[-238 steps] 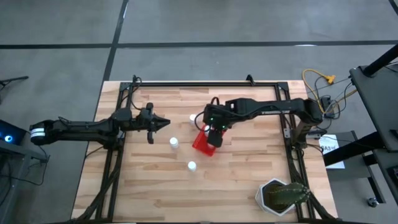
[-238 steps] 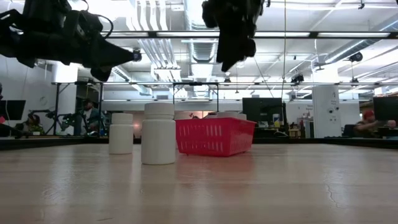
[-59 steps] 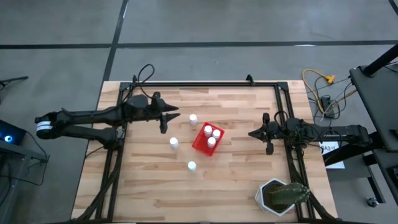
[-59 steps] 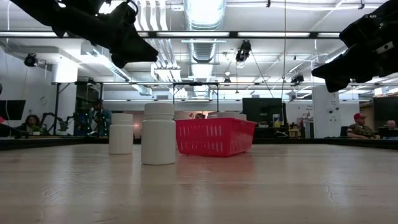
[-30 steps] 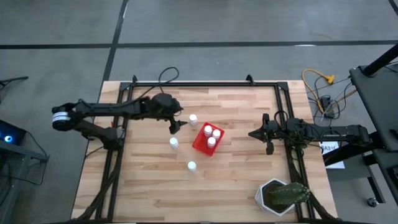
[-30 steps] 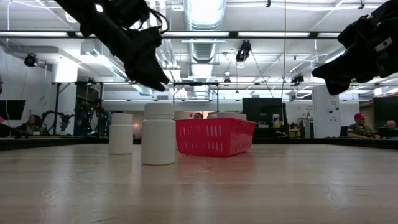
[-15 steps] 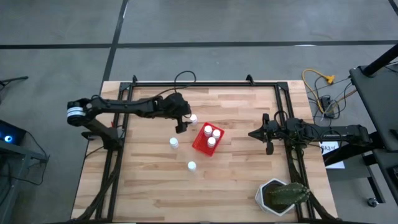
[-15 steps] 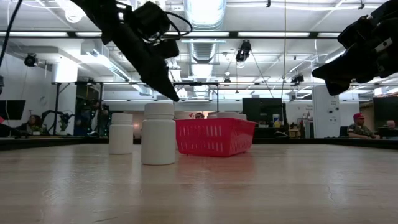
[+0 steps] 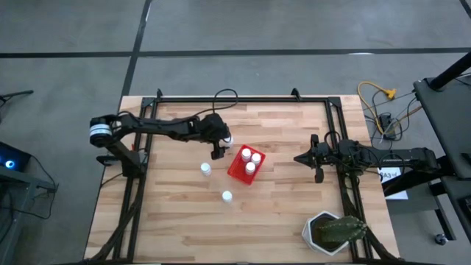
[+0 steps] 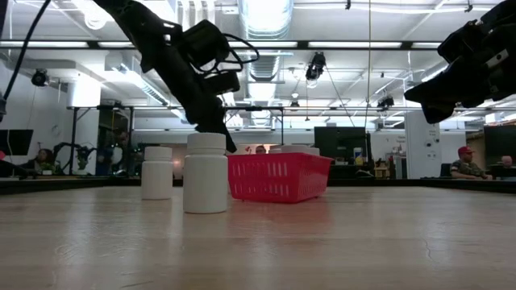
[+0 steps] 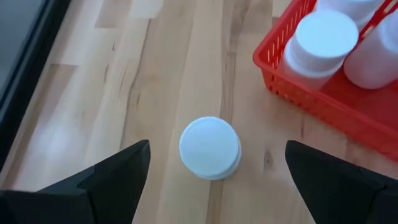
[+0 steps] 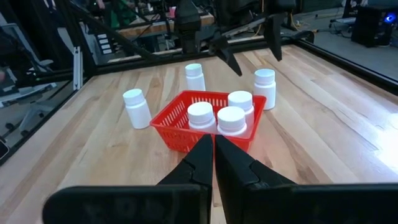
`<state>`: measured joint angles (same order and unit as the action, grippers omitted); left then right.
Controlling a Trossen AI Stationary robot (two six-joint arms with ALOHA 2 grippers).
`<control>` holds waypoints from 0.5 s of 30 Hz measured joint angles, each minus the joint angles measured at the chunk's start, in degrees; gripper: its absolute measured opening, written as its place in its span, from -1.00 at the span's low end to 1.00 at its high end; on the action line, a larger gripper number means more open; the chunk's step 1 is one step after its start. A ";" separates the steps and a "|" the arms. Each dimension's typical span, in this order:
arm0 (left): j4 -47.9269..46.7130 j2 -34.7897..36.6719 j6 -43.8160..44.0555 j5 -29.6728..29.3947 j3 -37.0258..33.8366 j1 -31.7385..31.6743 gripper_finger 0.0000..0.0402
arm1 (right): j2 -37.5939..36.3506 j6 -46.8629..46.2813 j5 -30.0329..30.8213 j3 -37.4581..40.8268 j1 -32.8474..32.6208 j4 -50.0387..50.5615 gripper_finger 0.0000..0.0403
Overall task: Pick and place pill bottles into a basket
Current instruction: Put the top white pill bottle into the red basket
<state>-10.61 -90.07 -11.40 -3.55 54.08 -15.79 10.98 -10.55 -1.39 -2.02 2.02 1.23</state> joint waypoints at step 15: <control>4.00 -3.59 0.16 0.01 -0.22 -0.50 0.77 | 0.06 -1.61 -0.05 0.00 -0.01 0.09 -0.96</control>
<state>-6.61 -93.66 -11.25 -3.54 53.87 -16.29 11.04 -12.16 -1.44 -2.02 2.02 1.32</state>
